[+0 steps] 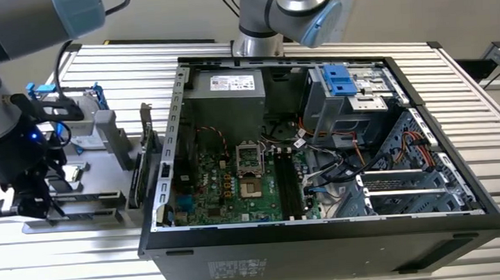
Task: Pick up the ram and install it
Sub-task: 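Pick up the ram and move it above insertion slot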
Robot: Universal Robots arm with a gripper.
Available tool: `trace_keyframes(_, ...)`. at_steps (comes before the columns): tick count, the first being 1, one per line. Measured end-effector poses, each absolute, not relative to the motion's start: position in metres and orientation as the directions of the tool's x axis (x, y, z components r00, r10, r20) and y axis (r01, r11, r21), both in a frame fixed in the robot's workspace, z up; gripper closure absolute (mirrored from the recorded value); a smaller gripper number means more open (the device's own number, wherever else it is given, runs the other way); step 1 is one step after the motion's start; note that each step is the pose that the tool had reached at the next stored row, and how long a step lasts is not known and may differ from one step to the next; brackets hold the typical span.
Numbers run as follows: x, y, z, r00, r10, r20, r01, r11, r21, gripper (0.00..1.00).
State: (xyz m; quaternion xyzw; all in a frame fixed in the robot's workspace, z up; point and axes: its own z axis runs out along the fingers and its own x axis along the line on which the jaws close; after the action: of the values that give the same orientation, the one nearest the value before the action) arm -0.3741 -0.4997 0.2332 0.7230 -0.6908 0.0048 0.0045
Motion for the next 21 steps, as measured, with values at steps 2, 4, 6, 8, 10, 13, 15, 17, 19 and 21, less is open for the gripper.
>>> trace_keyframes(2,-0.374,-0.500,0.232,0.045,-0.999,0.013,-0.999,-0.045,0.000,0.00)
trace_keyframes(4,-0.374,-0.501,0.231,0.045,-0.999,0.013,-0.999,-0.045,0.000,0.00)
trace_keyframes(6,-0.374,-0.502,0.229,0.045,-0.999,0.013,-0.999,-0.045,0.000,0.00)
trace_keyframes(8,-0.374,-0.503,0.228,0.045,-0.999,0.013,-0.999,-0.045,0.000,0.00)
trace_keyframes(10,-0.374,-0.504,0.227,0.045,-0.999,0.013,-0.999,-0.045,0.001,0.00)
trace_keyframes(13,-0.374,-0.505,0.225,0.045,-0.999,0.013,-0.999,-0.045,0.001,0.00)
trace_keyframes(15,-0.374,-0.506,0.224,0.045,-0.999,0.013,-0.999,-0.045,0.001,0.00)
trace_keyframes(17,-0.374,-0.506,0.222,0.045,-0.999,0.013,-0.999,-0.045,0.001,0.00)
trace_keyframes(19,-0.374,-0.507,0.221,0.045,-0.999,0.013,-0.999,-0.045,0.001,0.00)
trace_keyframes(21,-0.374,-0.508,0.220,0.045,-0.999,0.013,-0.999,-0.045,0.002,0.00)
